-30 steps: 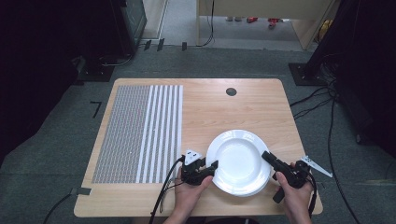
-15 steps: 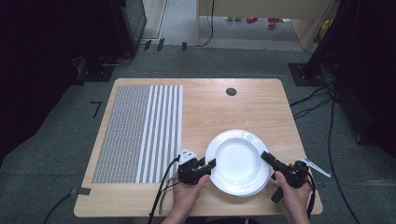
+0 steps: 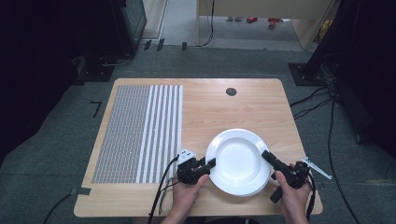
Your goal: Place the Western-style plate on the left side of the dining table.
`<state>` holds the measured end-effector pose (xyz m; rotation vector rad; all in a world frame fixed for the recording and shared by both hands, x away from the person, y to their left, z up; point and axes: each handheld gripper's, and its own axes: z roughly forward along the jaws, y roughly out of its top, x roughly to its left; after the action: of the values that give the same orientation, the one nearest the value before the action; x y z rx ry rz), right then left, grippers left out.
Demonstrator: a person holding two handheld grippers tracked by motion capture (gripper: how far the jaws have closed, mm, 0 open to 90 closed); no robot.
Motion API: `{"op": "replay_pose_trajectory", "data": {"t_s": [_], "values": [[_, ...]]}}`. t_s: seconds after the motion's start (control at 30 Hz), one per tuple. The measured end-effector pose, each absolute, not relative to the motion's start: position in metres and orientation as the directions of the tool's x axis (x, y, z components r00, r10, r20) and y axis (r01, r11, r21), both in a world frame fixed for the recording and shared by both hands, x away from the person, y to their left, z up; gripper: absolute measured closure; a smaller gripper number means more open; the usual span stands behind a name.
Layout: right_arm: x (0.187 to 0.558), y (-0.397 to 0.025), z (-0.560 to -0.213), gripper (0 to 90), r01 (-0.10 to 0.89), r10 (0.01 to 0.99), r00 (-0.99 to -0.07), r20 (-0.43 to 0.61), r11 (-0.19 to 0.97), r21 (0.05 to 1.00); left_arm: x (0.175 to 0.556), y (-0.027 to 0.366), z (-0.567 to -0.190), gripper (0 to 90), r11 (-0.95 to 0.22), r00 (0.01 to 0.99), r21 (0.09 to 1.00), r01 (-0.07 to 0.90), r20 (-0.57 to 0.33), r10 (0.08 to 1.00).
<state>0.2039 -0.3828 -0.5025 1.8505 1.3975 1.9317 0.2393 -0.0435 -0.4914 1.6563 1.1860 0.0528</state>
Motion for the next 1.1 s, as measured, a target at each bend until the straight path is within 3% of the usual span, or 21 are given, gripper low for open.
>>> {"op": "replay_pose_trajectory", "data": {"t_s": [0.6,1.1], "values": [[0.205,-0.372,-0.492,82.7,0.48,0.616,-0.236,0.751,-0.598,0.641,0.241,-0.03,-0.479,67.5,0.072,0.502,0.748,0.66,-0.51,0.699],[0.22,-0.335,-0.474,82.2,0.508,0.605,-0.267,0.75,-0.573,0.643,0.243,0.012,-0.458,69.1,0.124,0.463,0.735,0.666,-0.538,0.704]]}}
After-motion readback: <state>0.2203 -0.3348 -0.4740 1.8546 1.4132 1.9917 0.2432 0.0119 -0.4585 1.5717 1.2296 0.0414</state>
